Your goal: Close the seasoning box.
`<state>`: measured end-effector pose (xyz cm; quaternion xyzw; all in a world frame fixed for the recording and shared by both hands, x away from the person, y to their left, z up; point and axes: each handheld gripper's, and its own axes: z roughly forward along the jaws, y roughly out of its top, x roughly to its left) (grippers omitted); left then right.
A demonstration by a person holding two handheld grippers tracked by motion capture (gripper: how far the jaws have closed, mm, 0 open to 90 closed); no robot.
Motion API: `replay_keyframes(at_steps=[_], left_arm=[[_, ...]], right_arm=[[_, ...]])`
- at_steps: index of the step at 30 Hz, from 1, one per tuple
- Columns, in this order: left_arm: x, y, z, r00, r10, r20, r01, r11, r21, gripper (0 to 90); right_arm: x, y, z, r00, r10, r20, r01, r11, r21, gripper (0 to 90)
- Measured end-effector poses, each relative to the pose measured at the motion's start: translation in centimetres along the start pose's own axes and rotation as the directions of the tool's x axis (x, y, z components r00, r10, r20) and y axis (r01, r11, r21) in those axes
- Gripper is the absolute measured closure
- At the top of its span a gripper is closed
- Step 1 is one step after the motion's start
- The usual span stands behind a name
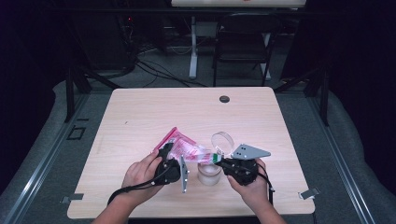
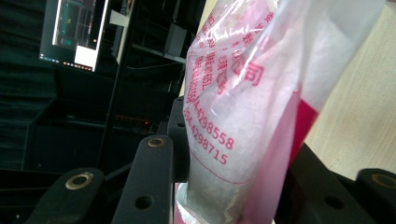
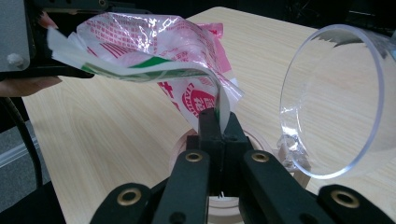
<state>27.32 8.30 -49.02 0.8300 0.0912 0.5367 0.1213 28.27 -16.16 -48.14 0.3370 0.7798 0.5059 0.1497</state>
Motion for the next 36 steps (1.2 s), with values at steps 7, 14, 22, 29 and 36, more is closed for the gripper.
replay_keyframes(at_steps=[7,14,22,29,36], left_arm=[[-0.4,-0.3,0.2,0.9996,-0.020,0.020,0.020,0.9998,0.001,71.2],[-0.7,-0.5,0.2,0.9981,-0.051,0.036,0.051,0.9987,0.002,71.5],[-1.2,-0.9,0.3,0.9938,-0.093,0.061,0.093,0.9957,0.003,71.8],[-1.7,-1.0,0.5,0.9897,-0.119,0.080,0.119,0.9928,0.003,71.9],[-2.0,-1.4,0.5,0.9847,-0.147,0.094,0.147,0.9891,0.005,72.1]], right_arm=[[0.1,0.1,0.1,1.0000,0.003,0.000,-0.003,1.000,0.000,90.0],[0.3,0.5,-0.1,1.0000,-0.002,-0.005,0.002,1.000,-0.016,90.0],[0.6,1.0,-0.1,0.9999,-0.007,-0.012,0.007,1.000,-0.024,90.0],[0.7,1.1,-0.1,0.9998,-0.010,-0.016,0.009,1.000,-0.027,90.0],[1.0,1.0,0.1,0.9997,-0.016,-0.021,0.016,1.000,-0.017,90.0]])
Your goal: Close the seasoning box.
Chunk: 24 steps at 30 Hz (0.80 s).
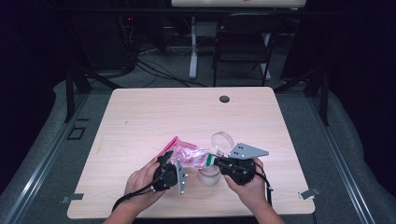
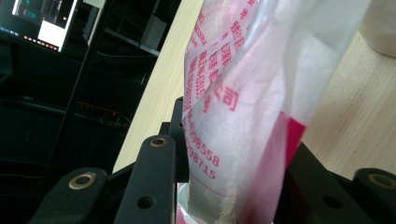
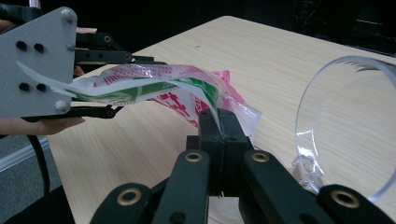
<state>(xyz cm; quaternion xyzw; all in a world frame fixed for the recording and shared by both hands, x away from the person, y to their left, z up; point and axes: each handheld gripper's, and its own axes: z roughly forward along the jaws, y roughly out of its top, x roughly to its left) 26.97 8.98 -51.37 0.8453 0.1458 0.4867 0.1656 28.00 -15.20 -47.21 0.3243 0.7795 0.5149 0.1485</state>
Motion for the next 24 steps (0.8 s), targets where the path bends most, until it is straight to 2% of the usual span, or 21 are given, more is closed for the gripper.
replay_keyframes(at_steps=[12,13,17,19,20,21,22,23,24], left_arm=[[-0.7,-0.6,0.2,0.9983,-0.049,0.031,0.049,0.9988,0.001,72.2],[-0.7,-0.7,0.2,0.9986,-0.042,0.032,0.042,0.9991,0.009,72.2],[-0.9,-0.9,0.3,0.9963,-0.064,0.056,0.064,0.9979,0.012,72.2],[-1.0,-0.9,0.3,0.9957,-0.067,0.064,0.066,0.9977,0.015,72.2],[-0.9,-1.0,0.3,0.9965,-0.047,0.069,0.045,0.9985,0.032,72.2],[-1.1,-1.0,0.4,0.9944,-0.075,0.074,0.074,0.9972,0.011,72.2],[-1.0,-1.0,0.4,0.9957,-0.051,0.077,0.049,0.9984,0.028,72.2],[-1.2,-1.0,0.4,0.9947,-0.065,0.079,0.063,0.9978,0.023,72.1],[-1.2,-1.0,0.4,0.9951,-0.056,0.081,0.054,0.9981,0.031,72.2]], right_arm=[[0.5,0.0,0.3,0.9999,-0.012,-0.013,0.012,1.000,0.005,90.0],[0.5,0.0,0.3,0.9998,-0.014,-0.014,0.014,1.000,0.006,90.0],[0.7,0.0,0.4,0.9997,-0.009,-0.021,0.009,1.000,0.001,90.0],[0.7,0.0,0.4,0.9996,-0.015,-0.022,0.015,1.000,0.007,90.0],[0.8,0.0,0.5,0.9996,-0.014,-0.023,0.014,1.000,0.005,90.0],[0.8,0.0,0.5,0.9996,-0.014,-0.025,0.014,1.000,0.005,90.0],[0.8,0.0,0.5,0.9996,-0.014,-0.025,0.015,1.000,0.006,90.0],[0.8,0.0,0.5,0.9995,-0.019,-0.025,0.019,1.000,0.011,90.0],[0.9,0.0,0.6,0.9995,-0.019,-0.026,0.020,1.000,0.011,90.0]])
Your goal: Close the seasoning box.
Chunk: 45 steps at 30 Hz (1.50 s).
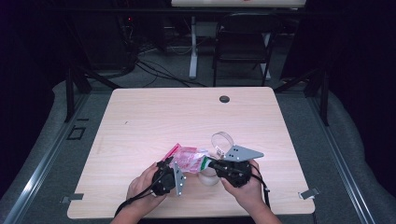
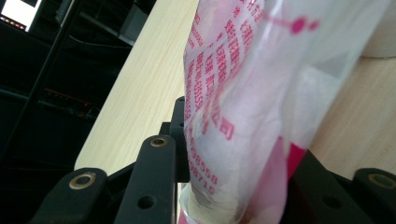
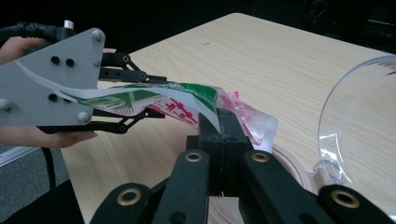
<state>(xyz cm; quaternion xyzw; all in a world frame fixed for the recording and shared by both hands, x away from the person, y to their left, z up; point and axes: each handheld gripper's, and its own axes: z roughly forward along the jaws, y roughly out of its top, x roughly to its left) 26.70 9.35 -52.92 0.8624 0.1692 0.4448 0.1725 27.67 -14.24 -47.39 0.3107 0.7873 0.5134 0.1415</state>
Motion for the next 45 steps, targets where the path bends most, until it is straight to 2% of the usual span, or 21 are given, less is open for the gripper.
replay_keyframes(at_steps=[1,2,4,13,16,18,21,24,28,35,40,41,45], left_arm=[[0.0,0.0,0.0,1.0000,-0.002,0.009,0.002,1.0000,0.003,72.2],[-0.4,-0.1,0.3,0.9983,-0.056,0.018,0.056,0.9978,-0.035,72.2],[-0.6,-0.1,0.5,0.9962,-0.081,0.033,0.082,0.9955,-0.048,72.2],[-0.8,-0.3,1.0,0.9918,-0.106,0.072,0.109,0.9932,-0.042,72.1],[-0.9,-0.4,1.1,0.9884,-0.122,0.090,0.126,0.9913,-0.038,71.8],[-0.9,-0.5,1.3,0.9840,-0.140,0.110,0.145,0.9886,-0.039,71.0],[-1.0,-0.4,1.3,0.9805,-0.151,0.125,0.159,0.9859,-0.053,66.0],[-1.3,-0.2,1.2,0.9778,-0.148,0.148,0.161,0.9838,-0.079,60.6],[-1.6,0.2,0.8,0.9769,-0.136,0.165,0.153,0.9839,-0.093,59.8],[-1.5,0.0,0.9,0.9650,-0.173,0.197,0.195,0.9762,-0.095,68.1],[-1.5,0.0,1.0,0.9594,-0.182,0.215,0.206,0.9738,-0.096,75.8],[-1.5,-0.1,1.0,0.9599,-0.182,0.213,0.206,0.9739,-0.096,77.2],[-1.4,-0.2,1.1,0.9524,-0.196,0.233,0.222,0.9708,-0.090,83.5]], right_arm=[[0.0,0.0,0.0,1.0000,0.000,0.000,0.000,1.000,-0.001,90.0],[0.0,0.0,0.0,1.0000,-0.002,0.000,0.002,1.000,-0.001,90.0],[0.1,0.0,0.0,1.0000,-0.005,0.001,0.005,1.000,0.005,90.0],[0.1,-0.2,0.2,0.9999,-0.010,0.003,0.010,1.000,0.014,90.0],[0.2,-0.2,0.3,0.9999,-0.015,0.007,0.015,1.000,0.020,90.0],[0.3,-0.2,0.4,0.9998,-0.017,0.009,0.016,1.000,0.022,90.0],[0.4,-0.2,0.6,0.9996,-0.024,0.011,0.024,0.999,0.028,90.0],[0.5,-0.3,0.9,0.9995,-0.031,0.010,0.031,0.999,0.041,90.0],[0.6,-0.3,1.2,0.9994,-0.034,0.003,0.034,0.999,0.042,90.0],[0.7,-0.3,1.2,0.9993,-0.037,0.001,0.036,0.998,0.042,90.0],[0.7,-0.3,1.2,0.9993,-0.037,-0.001,0.037,0.998,0.042,90.0],[0.8,-0.3,1.2,0.9993,-0.037,-0.001,0.037,0.998,0.042,90.0],[0.8,-0.3,1.3,0.9993,-0.038,-0.001,0.038,0.998,0.046,90.0]])
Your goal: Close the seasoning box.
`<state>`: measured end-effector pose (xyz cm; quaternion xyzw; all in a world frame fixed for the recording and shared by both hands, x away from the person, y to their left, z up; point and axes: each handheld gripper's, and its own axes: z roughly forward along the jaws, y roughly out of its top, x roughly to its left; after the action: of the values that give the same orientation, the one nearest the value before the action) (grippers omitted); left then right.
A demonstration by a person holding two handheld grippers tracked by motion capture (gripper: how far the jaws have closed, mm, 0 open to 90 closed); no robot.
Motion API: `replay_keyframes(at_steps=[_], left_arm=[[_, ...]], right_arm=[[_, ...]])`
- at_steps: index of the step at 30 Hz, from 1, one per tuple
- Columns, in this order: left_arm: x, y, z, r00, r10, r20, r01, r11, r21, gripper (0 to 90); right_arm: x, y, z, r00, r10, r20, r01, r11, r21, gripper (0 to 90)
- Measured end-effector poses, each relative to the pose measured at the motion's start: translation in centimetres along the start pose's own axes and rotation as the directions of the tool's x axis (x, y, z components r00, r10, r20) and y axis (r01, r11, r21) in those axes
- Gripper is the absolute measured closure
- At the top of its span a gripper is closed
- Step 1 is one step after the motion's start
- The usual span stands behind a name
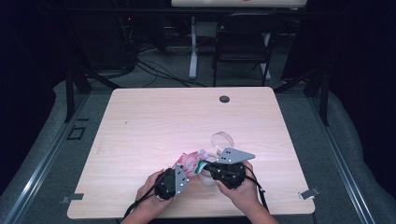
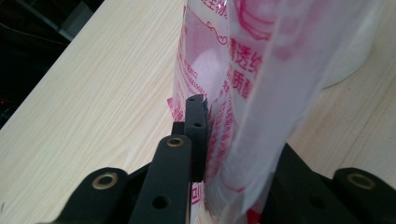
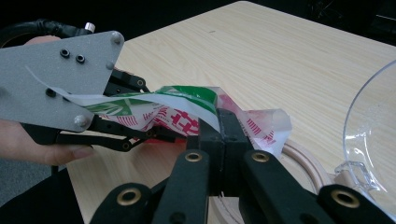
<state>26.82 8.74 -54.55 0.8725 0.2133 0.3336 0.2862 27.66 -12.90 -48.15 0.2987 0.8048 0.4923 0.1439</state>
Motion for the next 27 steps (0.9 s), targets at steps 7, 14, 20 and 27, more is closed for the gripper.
replay_keyframes(at_steps=[7,14,20,27], left_arm=[[0.5,-0.1,-0.1,0.9983,-0.055,0.021,0.055,0.9984,-0.007,87.8],[0.9,-0.2,-0.1,0.9963,-0.082,0.027,0.083,0.9965,-0.014,89.6],[1.3,-0.4,-0.2,0.9936,-0.108,0.033,0.109,0.9938,-0.023,89.9],[2.0,-0.7,-0.3,0.9876,-0.152,0.040,0.153,0.9878,-0.026,89.9]], right_arm=[[0.1,0.0,0.0,0.9998,-0.006,-0.017,0.006,1.000,0.001,85.5],[0.3,0.1,-0.1,0.9996,-0.012,-0.026,0.012,1.000,-0.014,79.9],[0.3,0.3,-0.5,0.9996,-0.011,-0.024,0.010,0.999,-0.034,75.2],[0.3,0.4,-0.7,0.9998,-0.006,-0.021,0.005,0.999,-0.043,72.8]])
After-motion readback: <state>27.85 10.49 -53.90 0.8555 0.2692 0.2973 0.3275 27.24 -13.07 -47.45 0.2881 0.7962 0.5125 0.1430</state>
